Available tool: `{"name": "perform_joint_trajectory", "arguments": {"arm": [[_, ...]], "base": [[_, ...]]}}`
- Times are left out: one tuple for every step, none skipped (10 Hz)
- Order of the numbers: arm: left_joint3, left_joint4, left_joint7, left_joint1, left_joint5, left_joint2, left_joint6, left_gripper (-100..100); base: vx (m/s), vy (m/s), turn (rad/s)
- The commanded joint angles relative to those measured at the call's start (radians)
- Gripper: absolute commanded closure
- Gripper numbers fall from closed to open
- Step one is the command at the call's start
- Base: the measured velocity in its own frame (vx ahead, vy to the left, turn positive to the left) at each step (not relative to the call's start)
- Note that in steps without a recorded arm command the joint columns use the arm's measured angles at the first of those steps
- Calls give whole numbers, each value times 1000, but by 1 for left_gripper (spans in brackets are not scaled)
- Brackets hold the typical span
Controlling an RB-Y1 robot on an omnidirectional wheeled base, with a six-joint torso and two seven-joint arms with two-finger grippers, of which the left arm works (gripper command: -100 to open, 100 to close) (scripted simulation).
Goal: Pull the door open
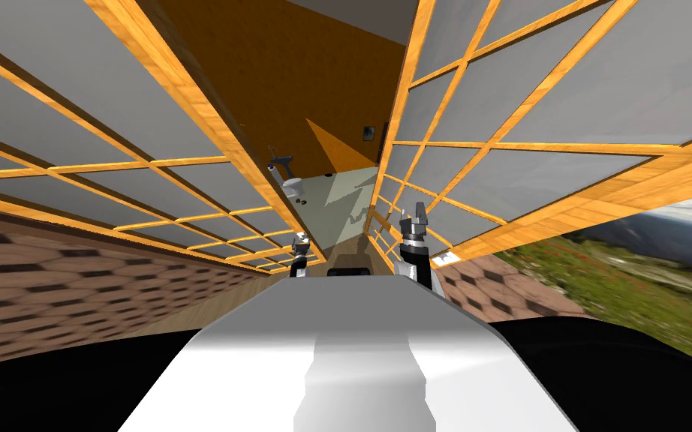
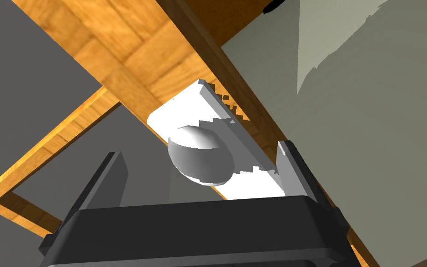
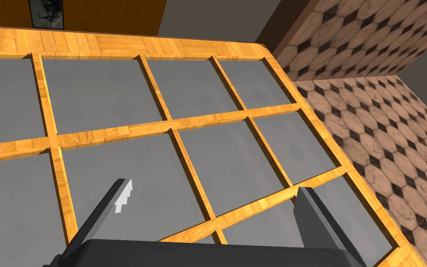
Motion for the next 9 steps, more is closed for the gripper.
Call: {"name": "perform_joint_trajectory", "arguments": {"arm": [[-13, -8, 50, 2, 30, -1, 1, -100], [-13, -8, 65, 2, 30, -1, 1, -100], [-22, -11, 102, 3, 49, -1, 2, -100], [-22, -11, 106, 3, 49, -1, 2, -100], [-30, -15, 146, 4, 67, -2, 2, -100], [-38, -19, 172, 5, 85, -2, 2, -100], [-38, -19, 186, 5, 85, -2, 2, -100], [-46, -23, 223, 5, 101, -3, 3, -100], [-53, -26, 249, 6, 117, -3, 3, -100]], "base": [[-84, 22, -94], [-59, 19, -32], [-54, 23, -40], [-44, 15, -32], [-46, 8, -58], [-88, 23, -70], [-63, 19, -33], [-47, 11, -54], [-66, 17, -72]]}}
